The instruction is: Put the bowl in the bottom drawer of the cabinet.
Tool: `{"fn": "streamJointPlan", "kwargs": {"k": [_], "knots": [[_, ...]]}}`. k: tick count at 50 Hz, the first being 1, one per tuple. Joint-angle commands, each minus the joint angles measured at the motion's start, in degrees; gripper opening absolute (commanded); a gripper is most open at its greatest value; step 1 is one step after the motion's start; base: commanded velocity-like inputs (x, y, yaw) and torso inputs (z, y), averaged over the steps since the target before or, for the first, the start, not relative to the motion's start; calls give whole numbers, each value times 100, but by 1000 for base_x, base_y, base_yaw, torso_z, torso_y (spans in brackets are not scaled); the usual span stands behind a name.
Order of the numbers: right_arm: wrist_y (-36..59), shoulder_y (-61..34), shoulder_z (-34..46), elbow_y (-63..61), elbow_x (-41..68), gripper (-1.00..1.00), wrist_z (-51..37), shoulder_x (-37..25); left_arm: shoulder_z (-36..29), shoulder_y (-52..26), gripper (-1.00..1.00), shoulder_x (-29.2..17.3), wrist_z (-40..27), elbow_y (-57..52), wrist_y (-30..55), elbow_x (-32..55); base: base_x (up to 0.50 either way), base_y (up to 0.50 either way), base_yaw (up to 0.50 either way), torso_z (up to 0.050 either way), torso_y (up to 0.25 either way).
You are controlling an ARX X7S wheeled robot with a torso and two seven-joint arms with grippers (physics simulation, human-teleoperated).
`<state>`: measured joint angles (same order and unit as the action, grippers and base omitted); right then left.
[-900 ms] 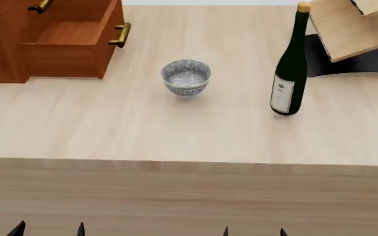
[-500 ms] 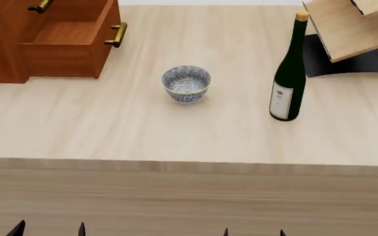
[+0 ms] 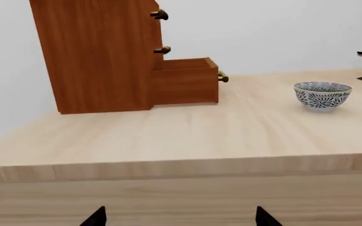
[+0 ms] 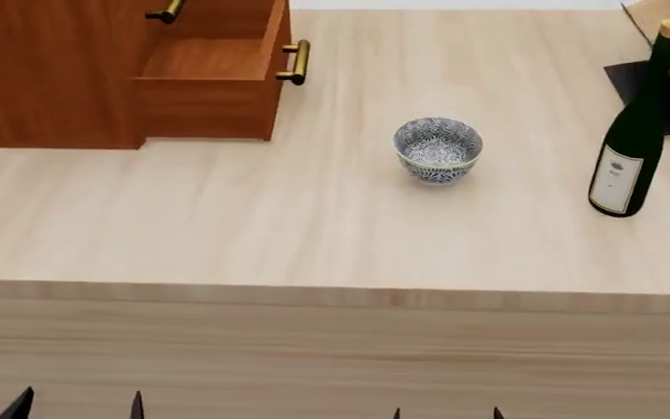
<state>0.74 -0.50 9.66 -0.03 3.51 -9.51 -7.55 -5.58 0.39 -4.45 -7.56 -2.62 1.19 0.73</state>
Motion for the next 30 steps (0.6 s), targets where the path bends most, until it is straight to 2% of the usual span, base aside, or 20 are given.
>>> {"fn": "streamJointPlan", "kwargs": {"k": [1,5,8,11,13,15,17,30], "knots": [[3,33,59,-145,4,100,-98,-56,-65,-7,100,-87,-212,-135,107,-40,0,500,0,0,0],[-108,26,22,-147,25,100,-189,-29,-162,-22,100,-142,-249,-177,213,-131,0,375,0,8,0],[53,2,6,-208,28,100,-280,-11,-231,-20,100,-176,-235,-243,392,-152,0,-14,-1,50,27],[112,54,-12,-366,91,100,-301,-24,-218,-13,100,-153,-630,-364,498,-501,0,-3,0,50,30],[249,41,-33,-443,104,100,-364,-17,-208,-4,100,-178,-455,-416,492,-258,0,0,0,50,28],[376,31,-34,-512,166,100,-348,-33,-207,6,100,-187,-554,-511,560,-336,0,0,0,50,29],[839,-9,-46,-626,210,100,-418,-27,-225,9,100,-194,-638,-560,577,-413,0,0,0,50,29],[1016,37,75,-1029,204,100,-440,-162,-298,54,100,-270,-658,-1018,980,-331,0,0,0,50,29]]}}
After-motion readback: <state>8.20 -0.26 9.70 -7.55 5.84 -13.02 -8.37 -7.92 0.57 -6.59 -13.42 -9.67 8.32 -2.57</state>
